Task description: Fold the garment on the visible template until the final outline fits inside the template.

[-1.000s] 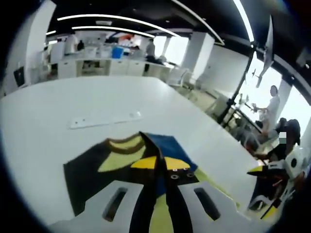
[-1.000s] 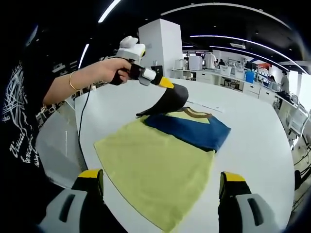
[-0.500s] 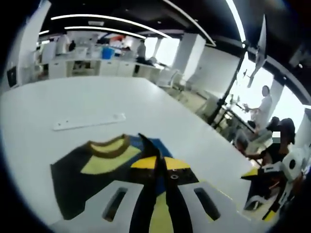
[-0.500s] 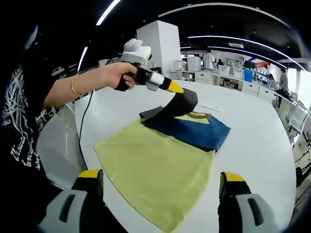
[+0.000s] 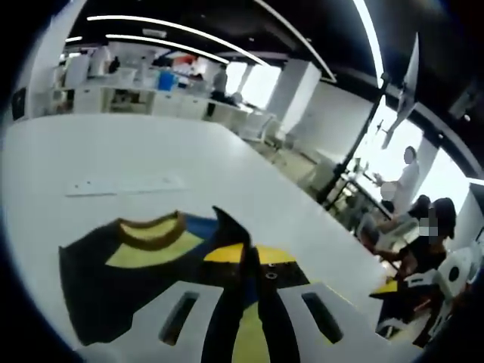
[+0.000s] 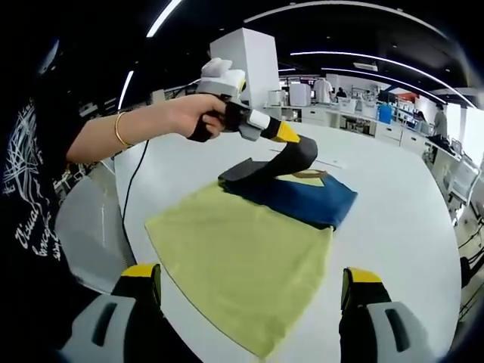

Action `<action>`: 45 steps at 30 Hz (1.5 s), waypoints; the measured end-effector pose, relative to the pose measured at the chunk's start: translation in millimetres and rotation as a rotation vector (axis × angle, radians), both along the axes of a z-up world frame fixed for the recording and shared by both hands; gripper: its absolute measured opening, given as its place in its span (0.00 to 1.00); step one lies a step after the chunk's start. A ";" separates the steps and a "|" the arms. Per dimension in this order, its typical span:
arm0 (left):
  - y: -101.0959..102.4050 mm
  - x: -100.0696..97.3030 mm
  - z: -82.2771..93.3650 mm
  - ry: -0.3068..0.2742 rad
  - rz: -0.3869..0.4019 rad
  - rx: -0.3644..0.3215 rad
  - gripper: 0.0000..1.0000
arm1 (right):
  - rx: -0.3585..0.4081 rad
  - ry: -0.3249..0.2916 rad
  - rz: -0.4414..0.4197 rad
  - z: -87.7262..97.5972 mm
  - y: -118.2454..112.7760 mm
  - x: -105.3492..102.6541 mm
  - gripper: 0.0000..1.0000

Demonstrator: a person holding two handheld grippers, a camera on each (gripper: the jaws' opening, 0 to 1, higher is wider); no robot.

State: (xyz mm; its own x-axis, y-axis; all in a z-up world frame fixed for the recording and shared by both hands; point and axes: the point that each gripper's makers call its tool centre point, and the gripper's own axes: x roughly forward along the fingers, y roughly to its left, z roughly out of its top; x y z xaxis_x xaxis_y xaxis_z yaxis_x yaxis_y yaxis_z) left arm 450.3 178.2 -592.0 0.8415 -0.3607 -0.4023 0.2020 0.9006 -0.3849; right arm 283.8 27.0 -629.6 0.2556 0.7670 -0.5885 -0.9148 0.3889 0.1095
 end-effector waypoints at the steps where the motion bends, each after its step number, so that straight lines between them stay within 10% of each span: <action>1: -1.8 0.2 -0.8 0.001 -0.002 -0.004 0.01 | 0.000 0.000 0.000 -0.2 -0.2 0.2 1.00; 45: -71.4 -22.8 -114.2 0.154 -0.142 0.005 0.01 | -0.005 0.031 -0.034 -10.8 -10.8 3.9 1.00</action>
State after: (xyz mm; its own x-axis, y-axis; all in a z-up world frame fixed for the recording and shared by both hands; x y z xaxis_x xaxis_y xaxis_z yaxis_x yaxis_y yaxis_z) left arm 427.4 106.8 -706.2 0.7104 -0.4689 -0.5248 0.2662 0.8693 -0.4164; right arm 287.6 16.2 -640.4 0.2630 0.7553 -0.6003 -0.8970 0.4205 0.1361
